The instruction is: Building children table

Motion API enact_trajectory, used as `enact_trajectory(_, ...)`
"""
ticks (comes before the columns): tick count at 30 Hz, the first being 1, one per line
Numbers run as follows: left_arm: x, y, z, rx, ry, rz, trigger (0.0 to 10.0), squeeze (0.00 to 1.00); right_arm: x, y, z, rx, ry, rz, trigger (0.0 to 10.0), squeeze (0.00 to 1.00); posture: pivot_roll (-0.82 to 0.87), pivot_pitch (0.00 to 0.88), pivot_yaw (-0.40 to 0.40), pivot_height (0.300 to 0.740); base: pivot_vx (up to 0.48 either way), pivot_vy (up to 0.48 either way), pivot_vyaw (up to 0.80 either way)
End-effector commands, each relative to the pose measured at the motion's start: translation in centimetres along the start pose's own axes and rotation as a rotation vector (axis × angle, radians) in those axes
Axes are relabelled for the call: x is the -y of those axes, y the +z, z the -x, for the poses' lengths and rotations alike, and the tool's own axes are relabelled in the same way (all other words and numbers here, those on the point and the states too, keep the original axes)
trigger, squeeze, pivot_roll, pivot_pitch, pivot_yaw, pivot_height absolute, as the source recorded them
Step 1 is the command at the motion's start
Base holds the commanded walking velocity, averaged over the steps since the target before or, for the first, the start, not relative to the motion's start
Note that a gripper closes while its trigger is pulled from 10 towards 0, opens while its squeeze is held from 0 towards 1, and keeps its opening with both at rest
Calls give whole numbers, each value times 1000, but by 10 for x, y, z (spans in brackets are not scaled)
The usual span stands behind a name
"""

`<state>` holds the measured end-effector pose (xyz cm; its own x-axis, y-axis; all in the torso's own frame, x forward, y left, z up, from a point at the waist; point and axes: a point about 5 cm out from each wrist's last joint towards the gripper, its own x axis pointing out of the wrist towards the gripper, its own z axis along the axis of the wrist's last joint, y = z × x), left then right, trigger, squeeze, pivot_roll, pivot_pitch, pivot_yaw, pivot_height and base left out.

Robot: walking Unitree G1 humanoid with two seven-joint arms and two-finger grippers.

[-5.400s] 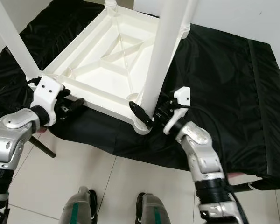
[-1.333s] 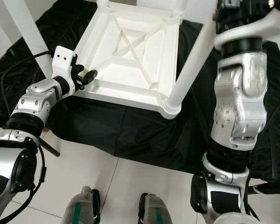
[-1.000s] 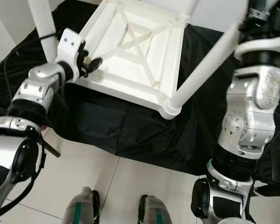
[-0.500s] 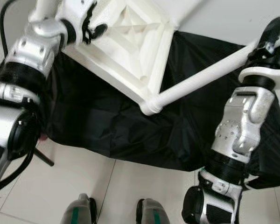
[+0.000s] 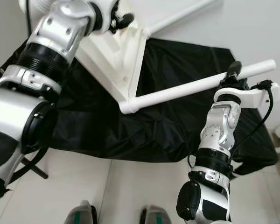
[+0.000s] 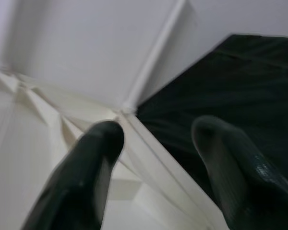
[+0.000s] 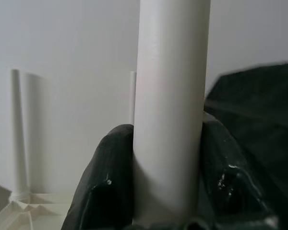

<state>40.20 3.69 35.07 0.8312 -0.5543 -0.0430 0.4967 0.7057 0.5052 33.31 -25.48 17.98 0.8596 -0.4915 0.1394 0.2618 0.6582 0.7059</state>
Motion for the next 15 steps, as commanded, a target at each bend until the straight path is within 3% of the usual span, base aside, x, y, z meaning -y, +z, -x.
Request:
enact_trajectory(1, -26, 30, 9, 87, 427, -54, 10000, 0, 68, -100, 54, -511, -194, 272, 0, 0, 5, 81, 61, 740, 0, 0, 0)
enact_trajectory(3, -26, 30, 9, 87, 427, -54, 10000, 0, 68, -100, 54, -511, -194, 272, 0, 0, 5, 81, 61, 740, 0, 0, 0)
enact_trajectory(6, -25, 28, 7, 71, 409, -54, 10000, 0, 56, -110, 53, -539, -146, 270, 0, 0, 9, 80, 62, 740, 0, 0, 0)
enact_trajectory(7, -24, 28, 6, 70, 400, -48, 10000, 0, 50, -115, 53, -555, -126, 272, 3961, 0, 22, 76, 61, 740, 0, 0, 0)
enact_trajectory(8, -23, 29, 6, 72, 397, -58, 10000, 0, 44, -118, 53, -562, -100, 271, 10000, 0, 26, 75, 59, 740, 0, 0, 0)
enact_trajectory(15, -23, 21, 5, 53, 387, -36, 10000, 0, 26, -124, 49, -574, -12, 249, 10000, 0, 26, 77, 58, 740, 0, 0, 0)
